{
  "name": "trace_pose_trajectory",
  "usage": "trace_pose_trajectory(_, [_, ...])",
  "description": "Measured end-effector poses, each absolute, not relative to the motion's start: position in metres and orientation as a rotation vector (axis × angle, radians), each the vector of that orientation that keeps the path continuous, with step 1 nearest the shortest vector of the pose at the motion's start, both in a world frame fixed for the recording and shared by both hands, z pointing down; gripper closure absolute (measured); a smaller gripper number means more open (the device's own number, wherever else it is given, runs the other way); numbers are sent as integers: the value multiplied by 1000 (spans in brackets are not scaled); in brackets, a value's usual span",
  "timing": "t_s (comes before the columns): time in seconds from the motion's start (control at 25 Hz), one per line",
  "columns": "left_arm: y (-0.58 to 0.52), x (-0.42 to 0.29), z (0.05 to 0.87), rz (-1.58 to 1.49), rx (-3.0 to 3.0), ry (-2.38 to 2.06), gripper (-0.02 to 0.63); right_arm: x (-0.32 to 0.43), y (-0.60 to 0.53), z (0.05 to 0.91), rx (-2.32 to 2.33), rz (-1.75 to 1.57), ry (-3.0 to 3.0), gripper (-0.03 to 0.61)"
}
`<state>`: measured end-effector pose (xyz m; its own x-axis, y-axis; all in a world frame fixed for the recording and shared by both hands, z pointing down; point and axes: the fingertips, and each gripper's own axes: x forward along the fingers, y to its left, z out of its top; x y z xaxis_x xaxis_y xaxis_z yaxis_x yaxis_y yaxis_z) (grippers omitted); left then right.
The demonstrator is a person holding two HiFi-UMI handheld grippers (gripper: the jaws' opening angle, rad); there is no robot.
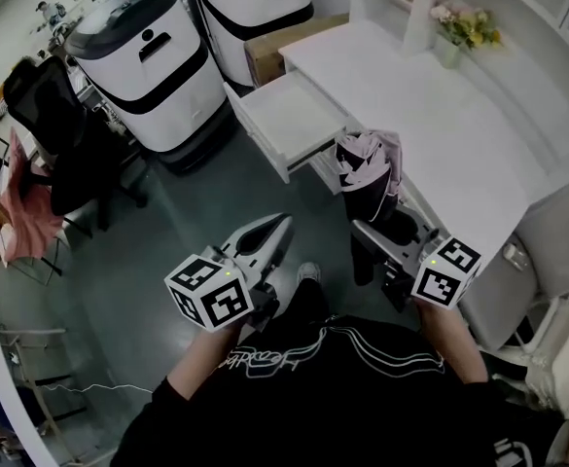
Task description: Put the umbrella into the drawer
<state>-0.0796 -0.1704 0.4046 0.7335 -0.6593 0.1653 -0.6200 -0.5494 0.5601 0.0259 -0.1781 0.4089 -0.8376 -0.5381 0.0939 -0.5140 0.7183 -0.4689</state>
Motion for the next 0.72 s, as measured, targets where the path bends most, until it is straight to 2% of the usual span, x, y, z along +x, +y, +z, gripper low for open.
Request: trace_pose_trajectory(0.72, [-179, -79, 408, -50, 2285, -954, 594, 25, -191, 411, -1012, -753, 2896, 371])
